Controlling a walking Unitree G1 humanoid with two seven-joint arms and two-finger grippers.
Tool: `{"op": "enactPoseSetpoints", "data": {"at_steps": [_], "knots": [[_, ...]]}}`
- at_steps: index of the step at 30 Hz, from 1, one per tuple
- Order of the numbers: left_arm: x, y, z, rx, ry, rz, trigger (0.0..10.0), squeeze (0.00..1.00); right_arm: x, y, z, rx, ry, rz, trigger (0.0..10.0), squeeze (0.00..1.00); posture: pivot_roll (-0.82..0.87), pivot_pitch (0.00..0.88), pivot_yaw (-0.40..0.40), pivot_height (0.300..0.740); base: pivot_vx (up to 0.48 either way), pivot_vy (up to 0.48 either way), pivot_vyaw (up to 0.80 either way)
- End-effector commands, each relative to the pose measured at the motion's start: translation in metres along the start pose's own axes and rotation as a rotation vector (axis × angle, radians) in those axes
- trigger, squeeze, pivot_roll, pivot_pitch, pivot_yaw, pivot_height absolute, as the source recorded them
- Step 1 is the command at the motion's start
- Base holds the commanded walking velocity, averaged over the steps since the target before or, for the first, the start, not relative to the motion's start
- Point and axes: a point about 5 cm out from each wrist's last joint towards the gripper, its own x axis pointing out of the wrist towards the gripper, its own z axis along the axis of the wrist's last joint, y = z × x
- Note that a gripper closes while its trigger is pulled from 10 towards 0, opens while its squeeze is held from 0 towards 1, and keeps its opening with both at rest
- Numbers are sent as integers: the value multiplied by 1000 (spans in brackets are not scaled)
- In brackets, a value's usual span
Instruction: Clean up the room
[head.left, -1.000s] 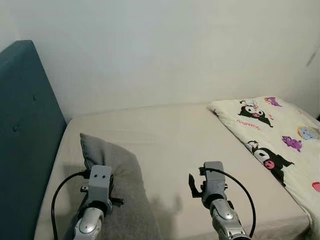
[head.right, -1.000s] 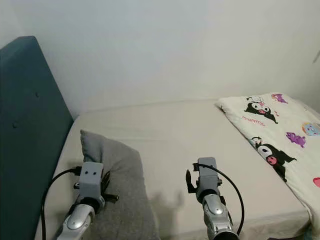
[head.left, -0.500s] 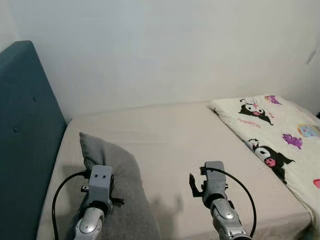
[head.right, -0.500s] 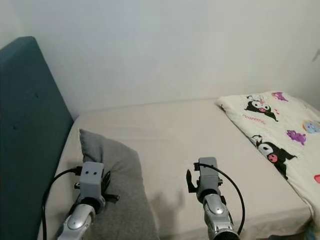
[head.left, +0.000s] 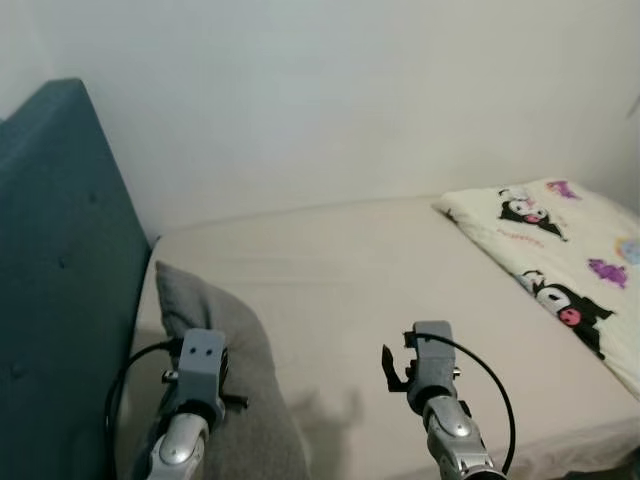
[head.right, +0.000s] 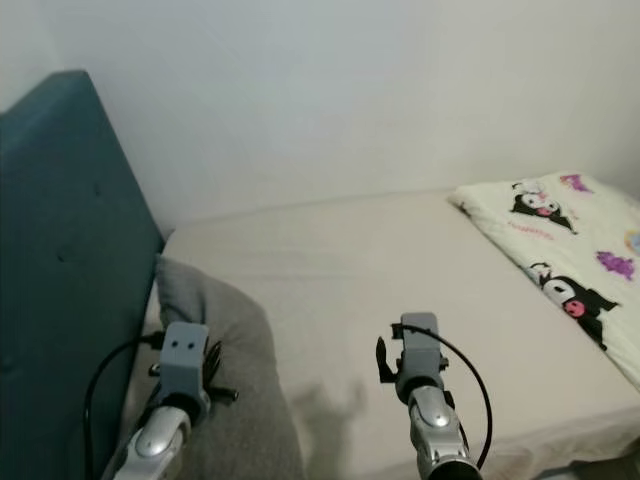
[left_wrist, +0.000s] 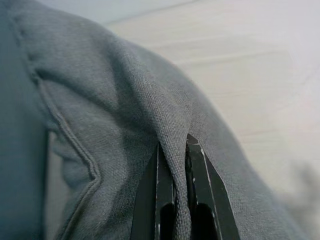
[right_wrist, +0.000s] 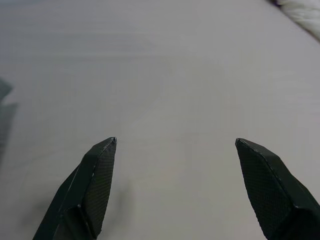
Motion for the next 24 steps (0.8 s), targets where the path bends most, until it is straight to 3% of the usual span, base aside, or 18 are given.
{"op": "enactPoseSetpoints", "data": {"at_steps": [1,3,6,24], "knots": [[2,0,10,11,-50,3,10000,0,-2,1,-4,5,17,7,10000,0,53,85,-18,740,0,-480,0],[2,0,10,9,-50,3,10000,0,-2,2,-5,5,17,8,10000,0,54,85,-18,740,0,-480,0],[1,0,10,-18,-57,6,10000,0,-2,3,-5,6,18,10,10000,0,54,81,-18,740,0,0,0],[2,-3,9,3,-44,-5,10000,0,-2,3,-5,8,15,7,10000,0,53,75,-14,740,0,0,0]]}}
